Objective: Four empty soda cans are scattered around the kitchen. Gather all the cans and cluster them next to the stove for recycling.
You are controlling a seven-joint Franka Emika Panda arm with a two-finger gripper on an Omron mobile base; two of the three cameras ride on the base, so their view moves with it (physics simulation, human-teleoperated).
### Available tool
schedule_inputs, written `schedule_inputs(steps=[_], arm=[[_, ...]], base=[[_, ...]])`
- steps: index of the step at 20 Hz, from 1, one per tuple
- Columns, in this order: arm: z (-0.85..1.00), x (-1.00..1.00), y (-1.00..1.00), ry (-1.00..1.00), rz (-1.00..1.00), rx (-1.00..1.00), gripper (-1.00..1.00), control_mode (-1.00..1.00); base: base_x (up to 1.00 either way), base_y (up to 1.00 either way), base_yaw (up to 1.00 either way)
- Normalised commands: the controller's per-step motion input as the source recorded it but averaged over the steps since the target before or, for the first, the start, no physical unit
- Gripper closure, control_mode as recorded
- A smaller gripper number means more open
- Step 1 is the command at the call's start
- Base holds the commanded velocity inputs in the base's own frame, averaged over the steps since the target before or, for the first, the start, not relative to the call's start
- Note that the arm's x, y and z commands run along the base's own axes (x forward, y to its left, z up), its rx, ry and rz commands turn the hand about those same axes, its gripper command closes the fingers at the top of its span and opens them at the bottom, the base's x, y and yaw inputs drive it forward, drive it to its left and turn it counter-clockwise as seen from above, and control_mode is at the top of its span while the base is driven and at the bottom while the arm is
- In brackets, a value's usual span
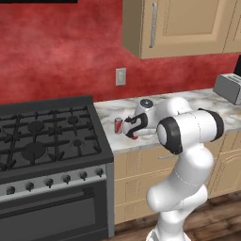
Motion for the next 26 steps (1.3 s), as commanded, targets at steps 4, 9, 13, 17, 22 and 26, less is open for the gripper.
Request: schedule_inputs(steps=[4, 9, 13, 17, 22, 26], arm=[[-0.09, 0.11, 0.00, -0.01, 0.00, 0.00, 1.00, -1.00], [-0.06, 0.15, 0.01, -0.02, 0.00, 0.00, 1.00, -1.00], [-0.05, 0.15, 0.04, -0.03, 0.00, 0.00, 1.00, -1.00], [-0.06, 0.14, 0.04, -0.02, 0.00, 0.00, 1.00, -1.00], [-0.15, 0.04, 0.05, 0.00, 0.00, 0.00, 1.00, -1.00], [-0.18, 0.06, 0.04, 0.00, 0.00, 0.00, 1.00, -1.00]], base=[[0.00, 0.00, 0.00], [0.00, 0.00, 0.00], [0.00, 0.00, 0.00], [0.00, 0.00, 0.00], [0.00, 0.00, 0.00], [0.00, 0.00, 0.00]])
